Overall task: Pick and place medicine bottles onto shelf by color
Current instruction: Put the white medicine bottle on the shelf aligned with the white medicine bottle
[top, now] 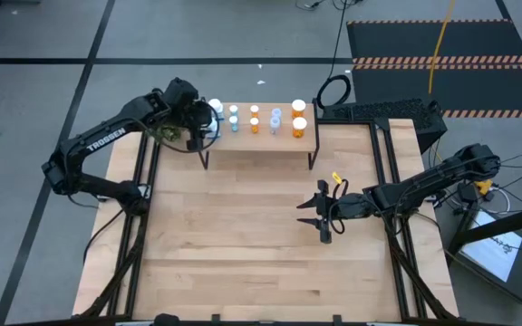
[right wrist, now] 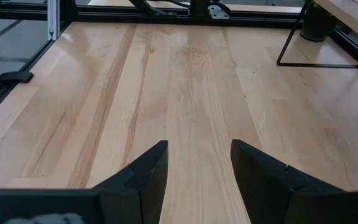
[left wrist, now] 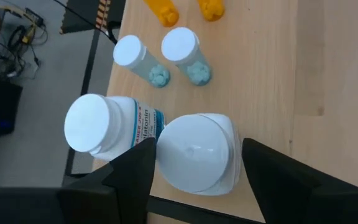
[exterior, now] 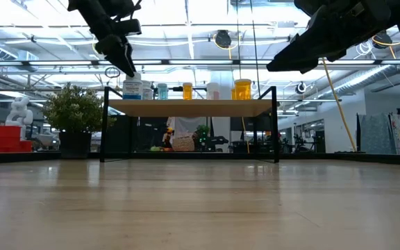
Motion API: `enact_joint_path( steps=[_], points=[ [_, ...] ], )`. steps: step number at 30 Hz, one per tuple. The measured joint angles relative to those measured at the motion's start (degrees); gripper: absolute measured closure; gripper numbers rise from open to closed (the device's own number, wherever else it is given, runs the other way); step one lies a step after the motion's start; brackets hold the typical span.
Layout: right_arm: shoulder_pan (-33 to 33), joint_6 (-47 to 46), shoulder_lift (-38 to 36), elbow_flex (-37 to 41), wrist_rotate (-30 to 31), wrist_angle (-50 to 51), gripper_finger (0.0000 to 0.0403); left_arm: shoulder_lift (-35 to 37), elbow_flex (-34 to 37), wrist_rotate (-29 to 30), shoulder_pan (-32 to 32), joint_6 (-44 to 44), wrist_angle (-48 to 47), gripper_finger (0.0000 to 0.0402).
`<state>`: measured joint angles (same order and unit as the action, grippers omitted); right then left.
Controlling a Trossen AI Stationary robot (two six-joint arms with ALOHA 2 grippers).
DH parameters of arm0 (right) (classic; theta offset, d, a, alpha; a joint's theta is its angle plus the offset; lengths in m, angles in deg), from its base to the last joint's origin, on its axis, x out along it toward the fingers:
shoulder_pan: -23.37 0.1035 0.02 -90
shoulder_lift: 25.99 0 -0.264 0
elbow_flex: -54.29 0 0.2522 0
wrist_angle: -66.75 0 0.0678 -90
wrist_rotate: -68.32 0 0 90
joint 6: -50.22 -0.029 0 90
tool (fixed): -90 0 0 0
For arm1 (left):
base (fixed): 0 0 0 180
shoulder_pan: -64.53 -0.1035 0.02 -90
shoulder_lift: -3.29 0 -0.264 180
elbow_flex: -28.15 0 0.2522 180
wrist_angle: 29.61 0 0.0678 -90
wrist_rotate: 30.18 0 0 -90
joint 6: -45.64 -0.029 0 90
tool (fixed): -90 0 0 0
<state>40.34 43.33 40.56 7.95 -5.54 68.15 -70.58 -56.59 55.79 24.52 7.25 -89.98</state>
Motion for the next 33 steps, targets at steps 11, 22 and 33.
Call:
enact_joint_path(
  steps=[11, 22, 33],
  points=[
    [0.0, -0.2, 0.0, 0.0, 0.0, 0.0, 0.0234, 0.0, 0.0, 0.0, -0.1, 7.6, 0.1, 0.0160],
    [0.0, -0.4, 0.0, 0.0, 0.0, 0.0, 0.0234, -2.1, 0.0, 0.0, -0.1, 8.1, 0.7, 0.0167],
    [0.0, -0.4, 0.0, 0.0, 0.0, 0.0, 0.0234, -1.4, 0.0, 0.0, 0.0, 5.0, 1.7, 0.0210]
  ],
)
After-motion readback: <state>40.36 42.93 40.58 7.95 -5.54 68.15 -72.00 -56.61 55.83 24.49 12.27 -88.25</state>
